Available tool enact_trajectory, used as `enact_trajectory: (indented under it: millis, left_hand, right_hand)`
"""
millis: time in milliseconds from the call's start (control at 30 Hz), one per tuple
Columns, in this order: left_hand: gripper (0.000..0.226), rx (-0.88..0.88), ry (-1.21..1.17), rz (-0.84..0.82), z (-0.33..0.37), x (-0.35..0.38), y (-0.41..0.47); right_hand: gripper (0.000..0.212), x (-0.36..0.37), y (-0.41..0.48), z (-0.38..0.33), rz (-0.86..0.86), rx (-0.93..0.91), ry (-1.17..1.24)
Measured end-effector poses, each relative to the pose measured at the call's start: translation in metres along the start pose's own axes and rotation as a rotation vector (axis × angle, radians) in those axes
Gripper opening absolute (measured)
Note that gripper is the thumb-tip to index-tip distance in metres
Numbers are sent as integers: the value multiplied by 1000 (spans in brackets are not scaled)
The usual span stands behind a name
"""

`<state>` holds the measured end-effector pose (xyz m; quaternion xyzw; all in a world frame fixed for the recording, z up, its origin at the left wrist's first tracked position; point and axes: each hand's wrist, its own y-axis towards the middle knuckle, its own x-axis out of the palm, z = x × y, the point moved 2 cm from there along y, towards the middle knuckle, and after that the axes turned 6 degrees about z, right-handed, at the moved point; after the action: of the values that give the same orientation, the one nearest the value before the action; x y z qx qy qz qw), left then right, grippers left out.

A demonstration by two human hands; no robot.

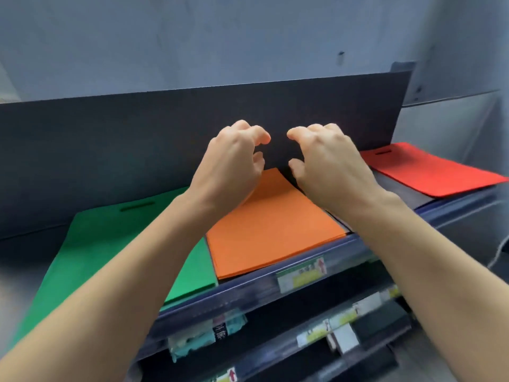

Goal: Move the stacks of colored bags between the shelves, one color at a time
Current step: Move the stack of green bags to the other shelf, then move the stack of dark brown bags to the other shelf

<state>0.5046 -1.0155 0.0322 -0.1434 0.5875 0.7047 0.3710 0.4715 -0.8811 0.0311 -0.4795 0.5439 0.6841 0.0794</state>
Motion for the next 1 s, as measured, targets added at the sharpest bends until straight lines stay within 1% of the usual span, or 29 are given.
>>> enact_trajectory:
  millis: [200, 333, 467, 700, 767, 867, 1000]
  left_hand:
    - [34, 289, -94, -40, 137, 72, 47]
    - [35, 456, -174, -39, 226, 123, 64]
    - [34, 608, -269, -56, 314, 165, 69]
    - [32, 789, -460, -91, 443, 221, 74]
    - [29, 836, -496, -94, 471, 241, 74]
    - [28, 889, -546, -103, 510, 276, 73]
    - [25, 931, -583, -140, 561, 321, 79]
  right_hand:
    - [36, -63, -32, 129, 72, 176, -214]
    - [33, -109, -70, 214, 94, 318, -380]
    - [31, -158, -112, 278, 105, 418, -497]
    - [29, -222, -179, 371, 109, 655, -662]
    - [28, -230, -199, 395, 98, 733, -692]
    - [33, -237, -224, 431, 51, 853, -727]
    - [35, -250, -243, 480, 53, 945, -778]
